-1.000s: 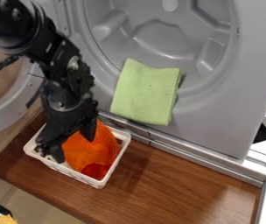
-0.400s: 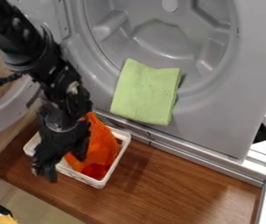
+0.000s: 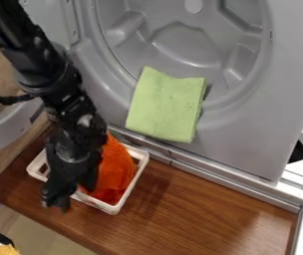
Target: Place the white basket on the right side of the table
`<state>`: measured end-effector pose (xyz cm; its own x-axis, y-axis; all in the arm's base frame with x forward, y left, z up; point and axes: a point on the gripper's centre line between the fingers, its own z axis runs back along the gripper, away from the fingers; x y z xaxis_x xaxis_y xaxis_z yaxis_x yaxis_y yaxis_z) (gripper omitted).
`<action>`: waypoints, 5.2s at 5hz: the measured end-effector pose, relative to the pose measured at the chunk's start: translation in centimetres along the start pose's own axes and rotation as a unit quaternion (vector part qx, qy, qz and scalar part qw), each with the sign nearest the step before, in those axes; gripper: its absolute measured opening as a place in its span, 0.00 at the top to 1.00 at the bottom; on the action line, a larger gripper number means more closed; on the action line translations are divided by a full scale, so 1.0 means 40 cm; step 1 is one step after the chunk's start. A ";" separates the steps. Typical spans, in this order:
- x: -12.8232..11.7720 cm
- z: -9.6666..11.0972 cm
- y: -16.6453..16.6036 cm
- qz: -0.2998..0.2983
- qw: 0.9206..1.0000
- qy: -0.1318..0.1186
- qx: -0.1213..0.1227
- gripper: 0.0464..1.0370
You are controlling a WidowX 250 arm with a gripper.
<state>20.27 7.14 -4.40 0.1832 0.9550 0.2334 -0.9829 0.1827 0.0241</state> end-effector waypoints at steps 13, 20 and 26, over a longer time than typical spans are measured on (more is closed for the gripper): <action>-0.259 0.224 -0.140 -0.406 0.897 0.011 -0.174 0.95; -0.310 0.169 -0.181 -0.472 0.862 0.027 -0.181 0.45; -0.209 0.339 -0.196 -0.442 0.867 -0.019 -0.229 0.04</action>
